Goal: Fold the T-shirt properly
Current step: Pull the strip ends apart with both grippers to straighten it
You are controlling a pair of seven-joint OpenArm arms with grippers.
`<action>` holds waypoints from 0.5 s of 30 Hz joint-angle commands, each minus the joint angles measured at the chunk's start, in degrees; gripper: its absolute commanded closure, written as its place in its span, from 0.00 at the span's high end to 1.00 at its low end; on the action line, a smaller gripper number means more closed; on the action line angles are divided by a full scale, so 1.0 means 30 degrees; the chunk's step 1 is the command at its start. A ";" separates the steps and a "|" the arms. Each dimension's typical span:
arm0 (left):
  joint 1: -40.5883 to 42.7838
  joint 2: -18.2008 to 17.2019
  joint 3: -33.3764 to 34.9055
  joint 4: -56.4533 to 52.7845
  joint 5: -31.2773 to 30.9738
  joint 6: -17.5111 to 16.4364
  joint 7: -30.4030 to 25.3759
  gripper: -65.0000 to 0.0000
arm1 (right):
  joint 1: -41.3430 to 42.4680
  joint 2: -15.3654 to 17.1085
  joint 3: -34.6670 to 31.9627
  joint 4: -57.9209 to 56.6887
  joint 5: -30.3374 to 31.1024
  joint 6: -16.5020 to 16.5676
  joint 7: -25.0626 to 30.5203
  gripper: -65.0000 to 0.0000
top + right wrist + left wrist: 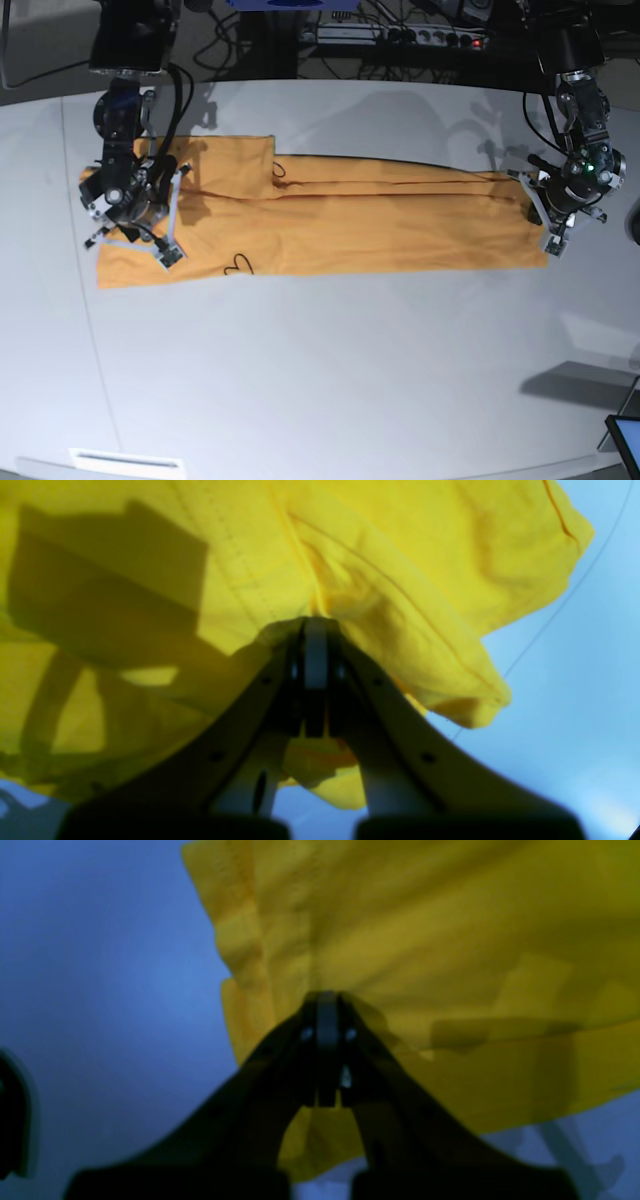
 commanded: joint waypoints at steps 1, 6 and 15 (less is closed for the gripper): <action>0.0060 -0.0159 0.0015 0.0470 -0.0023 -0.0259 0.0559 0.00 | 0.0122 -0.0041 -0.0021 0.0709 0.0083 0.0135 -0.0166 0.00; 0.0089 -0.0159 0.0015 0.1554 -0.0053 -0.0259 0.0618 0.00 | 0.0122 -0.0070 -0.0080 0.2174 0.0083 0.0135 -0.0342 0.00; 0.0030 -0.0159 -0.0014 0.2609 -0.0053 -0.0259 0.0618 0.00 | 0.0122 -0.0070 -0.0109 0.3464 0.0083 0.0135 -0.0635 0.00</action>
